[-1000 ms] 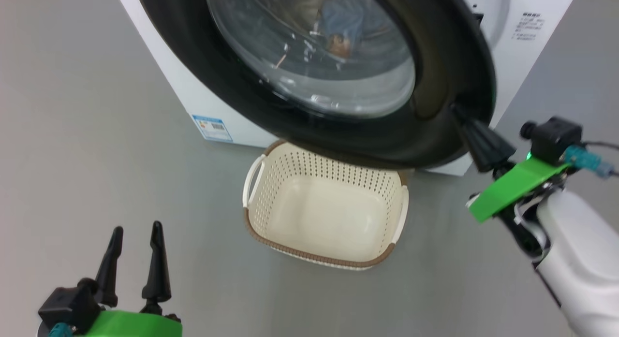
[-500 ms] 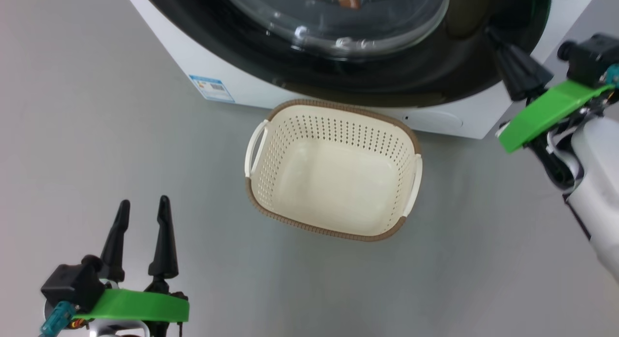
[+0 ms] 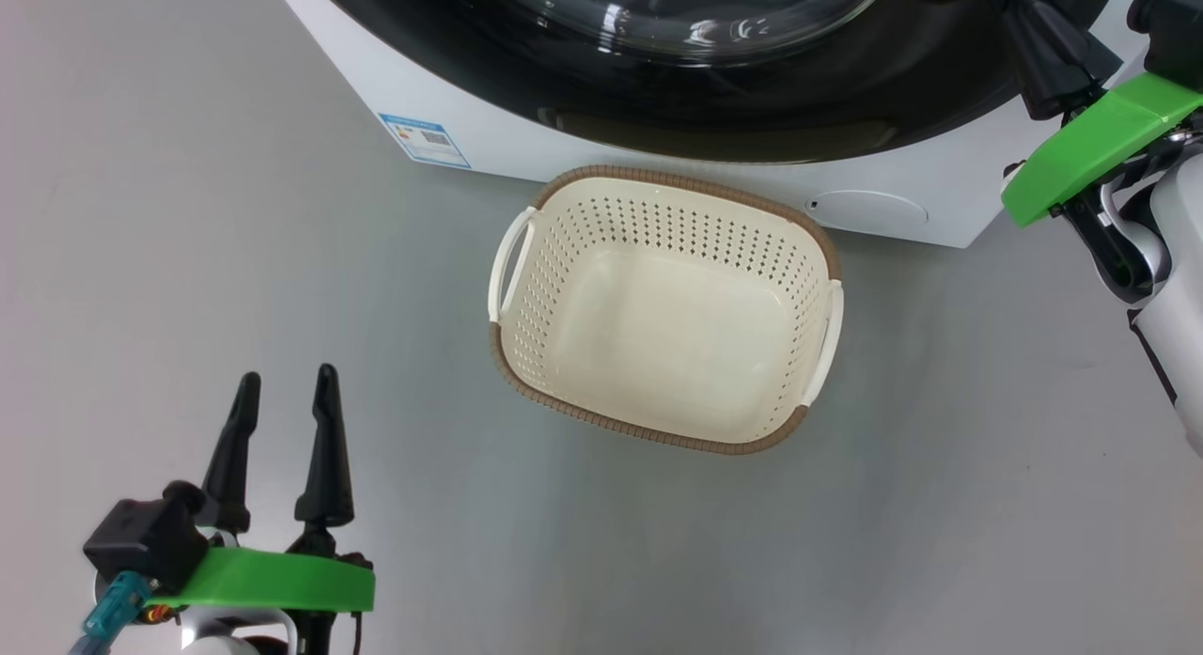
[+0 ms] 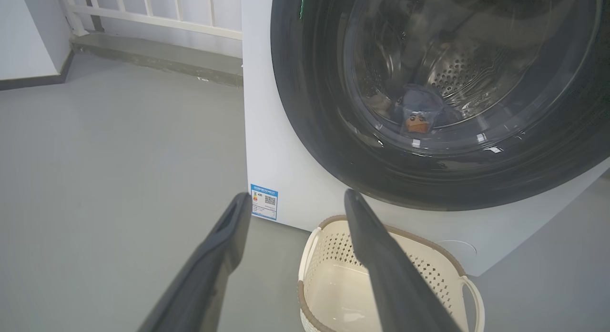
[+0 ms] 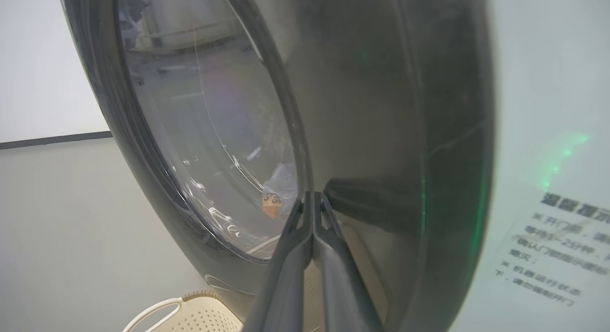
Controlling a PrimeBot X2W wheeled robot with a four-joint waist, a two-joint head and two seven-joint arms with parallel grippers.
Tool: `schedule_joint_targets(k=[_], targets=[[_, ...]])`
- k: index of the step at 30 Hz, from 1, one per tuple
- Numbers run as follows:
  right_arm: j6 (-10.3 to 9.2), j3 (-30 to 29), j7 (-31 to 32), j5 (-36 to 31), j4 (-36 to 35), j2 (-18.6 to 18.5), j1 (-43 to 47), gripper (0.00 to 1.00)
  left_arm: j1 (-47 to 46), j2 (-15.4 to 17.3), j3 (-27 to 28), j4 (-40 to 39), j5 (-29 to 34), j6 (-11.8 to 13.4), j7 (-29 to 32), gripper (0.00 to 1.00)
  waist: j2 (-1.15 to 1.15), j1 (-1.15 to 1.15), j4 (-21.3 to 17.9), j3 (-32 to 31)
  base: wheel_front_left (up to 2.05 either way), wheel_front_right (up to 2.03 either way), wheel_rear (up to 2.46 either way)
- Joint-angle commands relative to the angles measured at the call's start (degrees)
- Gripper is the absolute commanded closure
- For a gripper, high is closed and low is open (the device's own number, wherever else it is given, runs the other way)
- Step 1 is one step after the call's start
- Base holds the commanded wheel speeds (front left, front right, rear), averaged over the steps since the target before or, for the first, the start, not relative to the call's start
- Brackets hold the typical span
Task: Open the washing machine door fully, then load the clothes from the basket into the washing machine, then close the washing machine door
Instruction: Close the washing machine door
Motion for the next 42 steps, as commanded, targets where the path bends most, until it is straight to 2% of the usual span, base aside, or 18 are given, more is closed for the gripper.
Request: schedule_joint_targets(k=[1, 14, 16, 17, 18, 19, 28, 42], targets=[[-0.44, -0.80, -0.27, 0.04, -0.44, -0.60, -1.56, 1.00, -1.23, 1.01, 1.68, -1.16, -0.36, 0.20, -0.37, 0.00, 0.00, 0.00, 0.02, -0.13, 0.00, 0.00, 0.00], [-0.44, 0.63, -0.27, 0.56, -2.37, 0.15, 2.87, 0.99, -0.80, 1.00, 1.53, -0.18, -0.19, 0.10, -0.37, 0.00, 0.00, 0.00, -0.94, -3.41, 0.00, 0.00, 0.00], [-0.44, 1.06, -0.27, 0.70, -3.37, 0.29, 3.92, 0.68, -0.58, 1.00, 1.58, -0.07, -0.02, 0.05, -0.37, 0.00, 0.00, 0.00, -1.41, -4.04, 0.00, 0.00, 0.00], [-0.44, 1.22, -0.27, 0.75, -3.83, 0.37, 4.50, 0.62, -0.49, 1.00, 1.64, -0.01, 0.08, 0.02, -0.37, 0.00, 0.00, 0.00, -1.67, -4.39, 0.00, 0.00, 0.00], [-0.44, 1.42, -0.27, 0.81, -4.21, 0.37, 4.99, 0.40, -0.44, 1.00, 1.71, 0.05, 0.15, 0.00, -0.37, 0.00, 0.00, 0.00, -1.91, -4.72, 0.00, 0.00, 0.00], [-0.44, 1.57, -0.27, 0.87, -4.59, 0.39, 5.49, 0.00, -0.40, 1.00, 1.79, 0.10, 0.19, -0.04, -0.37, 0.00, 0.00, 0.00, -2.18, -5.11, 0.00, 0.00, 0.00], [-0.44, 1.37, -0.27, 0.67, -8.60, 1.99, 11.24, 0.00, 0.66, 1.00, 2.31, 0.85, 1.15, -0.38, -0.37, 0.00, 0.00, 0.00, -5.40, -9.65, 0.00, 0.00, 0.00], [-0.44, -3.85, -0.27, -0.48, -15.70, 3.90, 23.78, 0.00, 3.06, 1.00, 3.79, 1.56, 2.05, -0.74, -0.37, 0.00, 0.00, 0.00, -10.74, -16.46, 0.00, 0.00, 0.00]])
